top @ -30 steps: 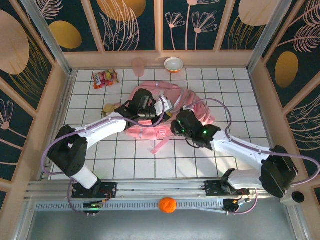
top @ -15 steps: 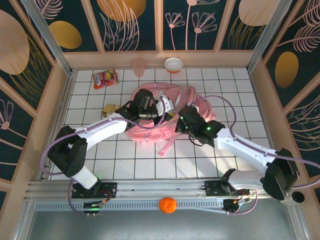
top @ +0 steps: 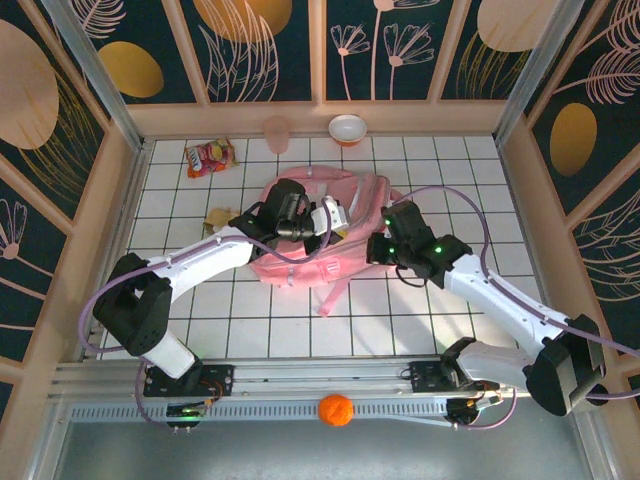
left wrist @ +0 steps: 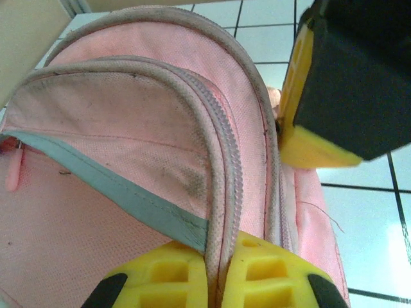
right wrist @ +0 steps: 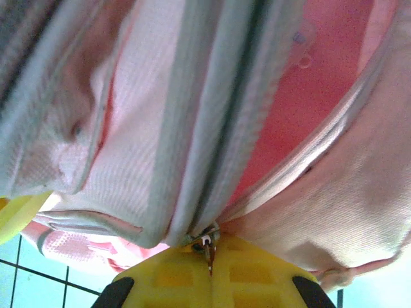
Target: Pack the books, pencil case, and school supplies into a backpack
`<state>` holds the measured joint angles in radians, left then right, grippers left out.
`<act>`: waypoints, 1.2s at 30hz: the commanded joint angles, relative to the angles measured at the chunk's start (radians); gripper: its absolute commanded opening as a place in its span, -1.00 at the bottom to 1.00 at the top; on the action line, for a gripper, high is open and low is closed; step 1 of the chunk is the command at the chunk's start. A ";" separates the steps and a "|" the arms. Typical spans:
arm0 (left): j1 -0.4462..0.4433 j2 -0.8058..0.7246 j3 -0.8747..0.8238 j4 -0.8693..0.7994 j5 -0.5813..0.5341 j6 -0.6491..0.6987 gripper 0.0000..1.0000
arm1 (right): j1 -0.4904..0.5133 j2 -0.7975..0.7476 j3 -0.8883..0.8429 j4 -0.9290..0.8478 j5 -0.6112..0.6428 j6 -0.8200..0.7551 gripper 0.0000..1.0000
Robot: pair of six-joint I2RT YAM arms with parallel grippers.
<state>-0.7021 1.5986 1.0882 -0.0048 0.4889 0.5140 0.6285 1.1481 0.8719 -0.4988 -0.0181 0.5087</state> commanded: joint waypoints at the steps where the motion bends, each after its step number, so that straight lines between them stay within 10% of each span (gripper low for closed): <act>1: 0.033 -0.020 0.002 -0.148 -0.040 0.104 -1.00 | -0.075 -0.012 0.038 -0.102 0.102 -0.060 -1.00; 19: 0.033 -0.036 -0.053 -0.269 -0.084 0.304 -0.98 | -0.060 -0.099 -0.123 -0.003 -0.166 0.017 -1.00; 28: 0.032 -0.078 -0.062 -0.258 -0.024 0.318 0.05 | 0.166 -0.091 -0.232 0.258 -0.173 0.263 -1.00; 36: -0.092 -0.148 -0.183 -0.110 -0.069 0.336 0.38 | 0.164 -0.056 -0.148 0.198 -0.209 0.214 -1.00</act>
<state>-0.7601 1.4536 0.9321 -0.1844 0.4297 0.8379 0.7883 1.0782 0.6697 -0.3153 -0.2100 0.7284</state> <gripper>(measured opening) 0.686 0.045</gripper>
